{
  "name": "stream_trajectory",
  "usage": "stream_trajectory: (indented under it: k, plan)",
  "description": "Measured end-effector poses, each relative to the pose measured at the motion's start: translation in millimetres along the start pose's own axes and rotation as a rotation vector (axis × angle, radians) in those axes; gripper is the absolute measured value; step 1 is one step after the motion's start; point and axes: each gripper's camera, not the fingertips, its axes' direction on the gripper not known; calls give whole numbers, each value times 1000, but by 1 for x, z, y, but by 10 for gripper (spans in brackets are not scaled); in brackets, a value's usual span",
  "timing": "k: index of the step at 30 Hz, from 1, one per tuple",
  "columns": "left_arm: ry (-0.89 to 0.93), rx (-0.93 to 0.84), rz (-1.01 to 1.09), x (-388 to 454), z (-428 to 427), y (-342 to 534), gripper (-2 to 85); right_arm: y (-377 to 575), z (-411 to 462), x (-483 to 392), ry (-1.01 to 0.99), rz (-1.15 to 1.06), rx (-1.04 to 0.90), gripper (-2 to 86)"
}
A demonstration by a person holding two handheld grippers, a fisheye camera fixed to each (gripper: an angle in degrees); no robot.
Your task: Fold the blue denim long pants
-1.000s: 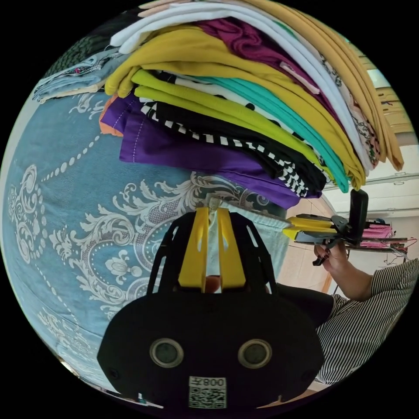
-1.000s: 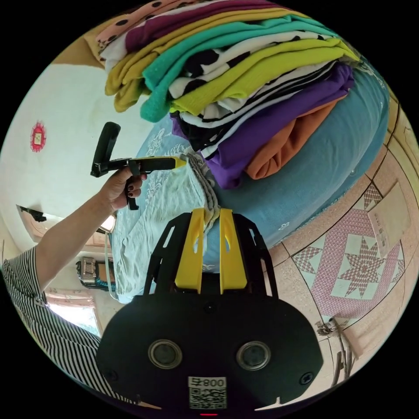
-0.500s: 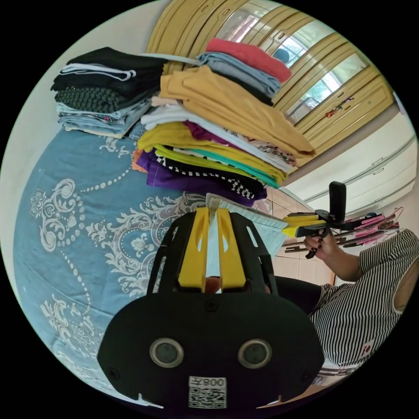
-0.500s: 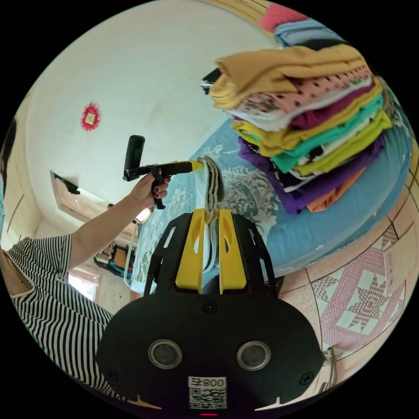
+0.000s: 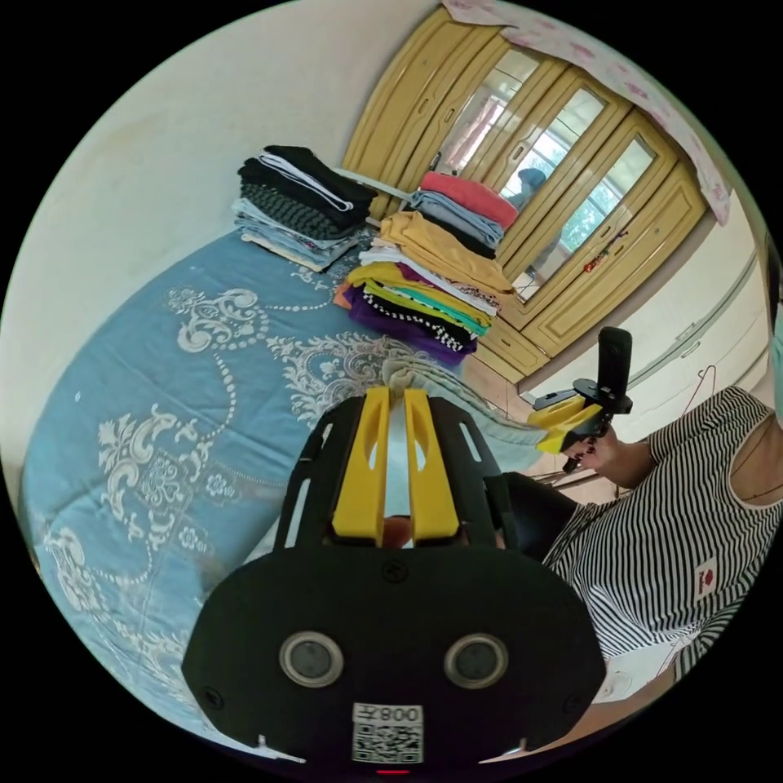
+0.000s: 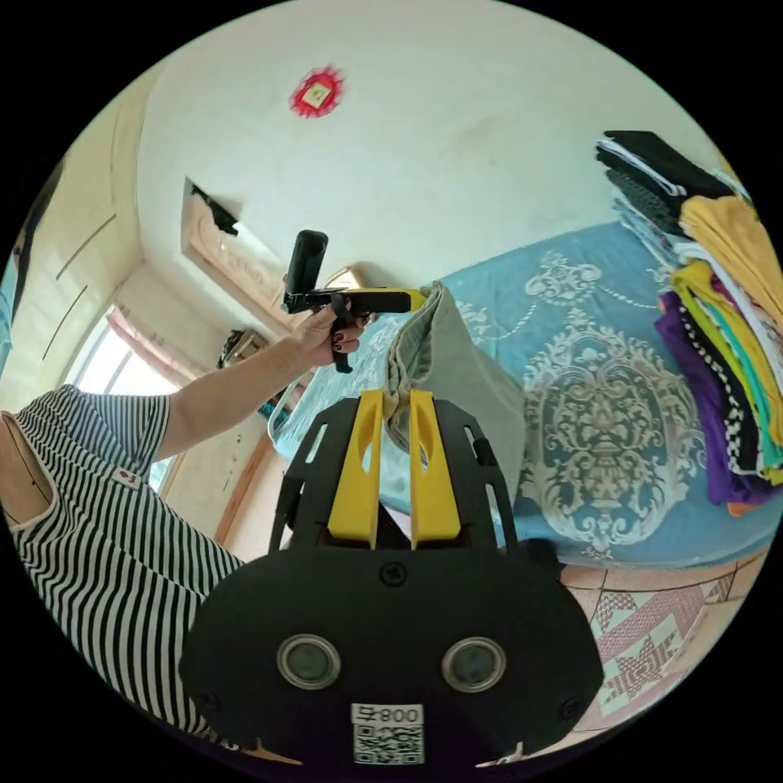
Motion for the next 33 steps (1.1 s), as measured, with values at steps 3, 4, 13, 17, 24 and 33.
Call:
stream_trajectory:
  k: [3,4,13,17,24,33]
  plan:
    - [-7,5,-56,-25,-15,64,18,-31,33,-28,-25,-40,-85,61]
    - [-6,3,-79,-35,-18,88,19,-43,46,-38,-29,-51,-116,61]
    - [-16,-62,-269,-103,-4,250,28,-111,144,-82,-18,-82,-385,63]
    - [-90,-142,-404,-126,7,309,26,-136,192,-88,-16,-65,-512,64]
    - [-123,19,-485,-106,-8,389,11,-166,236,-106,-39,-94,-646,73]
    - [-136,-88,-536,-61,40,458,2,-238,218,-133,-196,-126,-619,57]
